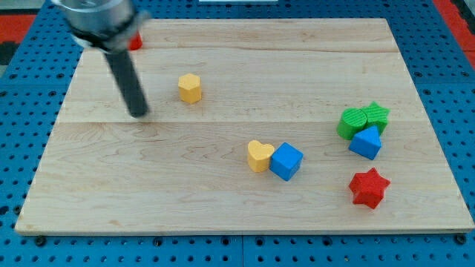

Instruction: Push the red star to the top center

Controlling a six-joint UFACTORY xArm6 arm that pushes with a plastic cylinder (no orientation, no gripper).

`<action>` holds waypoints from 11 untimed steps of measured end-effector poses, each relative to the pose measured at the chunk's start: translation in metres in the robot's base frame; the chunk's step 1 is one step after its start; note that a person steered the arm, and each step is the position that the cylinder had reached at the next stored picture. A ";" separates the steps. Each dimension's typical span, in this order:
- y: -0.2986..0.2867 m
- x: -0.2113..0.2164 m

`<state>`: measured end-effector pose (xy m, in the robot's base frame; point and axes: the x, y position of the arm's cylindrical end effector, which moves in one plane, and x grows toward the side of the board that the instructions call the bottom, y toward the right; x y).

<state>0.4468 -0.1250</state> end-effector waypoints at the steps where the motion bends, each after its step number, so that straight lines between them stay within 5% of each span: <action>1: 0.036 0.081; 2: 0.096 0.149; 3: 0.188 0.171; 5: 0.306 0.157; 6: 0.321 0.156; 10: 0.212 0.000; 11: 0.247 0.026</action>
<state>0.4729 0.1220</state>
